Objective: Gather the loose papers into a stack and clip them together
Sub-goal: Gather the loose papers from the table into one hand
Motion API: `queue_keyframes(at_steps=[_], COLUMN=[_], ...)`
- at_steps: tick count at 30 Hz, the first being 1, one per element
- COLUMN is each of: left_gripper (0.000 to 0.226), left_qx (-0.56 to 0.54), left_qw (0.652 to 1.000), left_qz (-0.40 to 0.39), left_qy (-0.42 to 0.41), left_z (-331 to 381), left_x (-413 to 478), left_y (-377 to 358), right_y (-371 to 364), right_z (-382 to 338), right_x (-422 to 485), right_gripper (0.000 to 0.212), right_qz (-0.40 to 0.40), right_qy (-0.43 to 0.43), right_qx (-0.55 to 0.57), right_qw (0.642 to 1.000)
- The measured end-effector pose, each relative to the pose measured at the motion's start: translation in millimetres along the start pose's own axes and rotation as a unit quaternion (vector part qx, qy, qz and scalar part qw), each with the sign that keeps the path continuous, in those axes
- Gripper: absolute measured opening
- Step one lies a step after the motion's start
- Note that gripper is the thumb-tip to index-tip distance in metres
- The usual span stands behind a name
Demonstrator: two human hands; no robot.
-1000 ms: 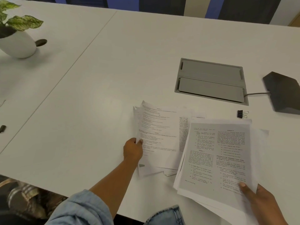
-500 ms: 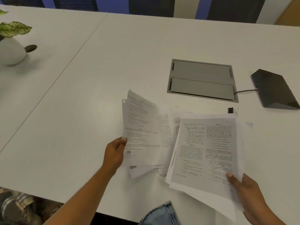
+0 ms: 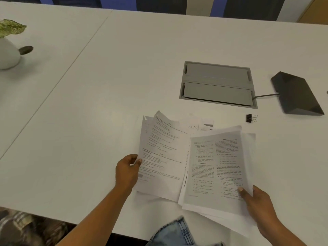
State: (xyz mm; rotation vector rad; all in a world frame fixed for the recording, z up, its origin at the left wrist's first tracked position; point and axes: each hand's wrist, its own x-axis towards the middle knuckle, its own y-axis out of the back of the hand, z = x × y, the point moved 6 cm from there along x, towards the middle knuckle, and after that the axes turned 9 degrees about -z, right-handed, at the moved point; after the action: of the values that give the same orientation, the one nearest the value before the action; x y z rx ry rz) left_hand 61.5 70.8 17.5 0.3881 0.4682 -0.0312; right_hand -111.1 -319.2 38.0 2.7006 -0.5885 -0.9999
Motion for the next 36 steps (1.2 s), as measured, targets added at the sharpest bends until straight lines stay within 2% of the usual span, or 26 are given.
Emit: queue_keyframes(at_steps=[5,10,18,21,26,36], left_gripper=[0.015,0.017,0.009,0.015,0.012,0.014], left_qx=[0.031,0.04,0.015,0.002,-0.047,-0.116], left_qw=[0.999,0.998,0.996,0.993,0.986,0.976], left_qz=[0.01,0.042,0.047,0.052,0.079,0.113], left_qy=[0.024,-0.005,-0.071,-0.104,-0.137,-0.144], left_z=[-5.3,10.6,50.1,73.1,105.5,127.7], left_x=[-2.2,-4.9,-21.8,-34.8,-54.2,-74.4], left_y=[-0.6,17.7,56.7,67.2,89.1,96.3], right_y=[-13.1,-13.4,-14.2,-14.0,-11.5,-15.0], right_z=[28.0,46.5,45.6,44.6,43.5,14.9], right_x=[23.4,37.3,40.3,39.7,33.3,20.4], right_gripper=[0.015,0.027,0.028,0.027,0.027,0.019], right_qz=[-0.013,-0.003,0.004,-0.002,-0.026,-0.047], right_qy=[-0.034,-0.067,-0.068,-0.065,-0.048,-0.01], right_qx=[-0.109,-0.112,-0.145,-0.129,-0.101,-0.003], right_qw=[0.993,0.991,0.987,0.989,0.993,0.999])
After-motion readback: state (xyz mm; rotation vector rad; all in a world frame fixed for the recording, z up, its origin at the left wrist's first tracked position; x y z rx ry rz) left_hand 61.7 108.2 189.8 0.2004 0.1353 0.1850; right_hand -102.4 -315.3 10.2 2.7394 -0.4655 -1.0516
